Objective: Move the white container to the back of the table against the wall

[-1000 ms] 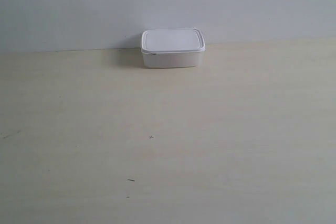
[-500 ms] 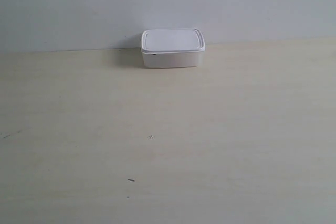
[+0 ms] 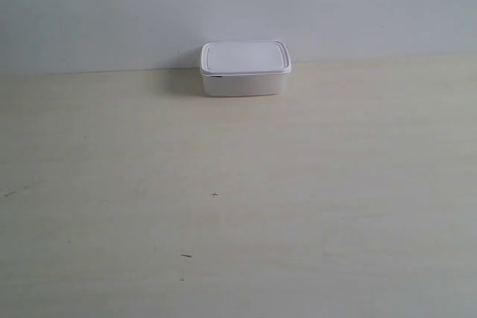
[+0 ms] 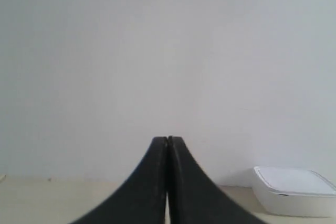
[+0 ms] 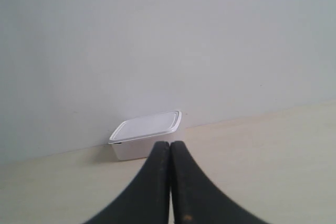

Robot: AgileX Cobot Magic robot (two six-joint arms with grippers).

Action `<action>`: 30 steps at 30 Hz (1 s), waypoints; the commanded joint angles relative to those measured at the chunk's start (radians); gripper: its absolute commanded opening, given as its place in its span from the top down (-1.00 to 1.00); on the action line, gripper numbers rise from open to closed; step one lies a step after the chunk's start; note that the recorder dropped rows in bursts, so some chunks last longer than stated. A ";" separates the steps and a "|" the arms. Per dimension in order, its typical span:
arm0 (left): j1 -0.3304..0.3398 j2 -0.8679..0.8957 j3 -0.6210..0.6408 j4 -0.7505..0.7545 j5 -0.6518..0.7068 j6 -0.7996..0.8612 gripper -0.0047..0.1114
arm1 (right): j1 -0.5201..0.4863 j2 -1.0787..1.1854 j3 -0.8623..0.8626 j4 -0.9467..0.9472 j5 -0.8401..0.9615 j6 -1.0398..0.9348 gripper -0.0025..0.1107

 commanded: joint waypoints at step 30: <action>0.001 -0.005 0.116 -0.624 0.150 0.493 0.92 | -0.006 -0.004 0.004 -0.007 0.003 -0.002 0.96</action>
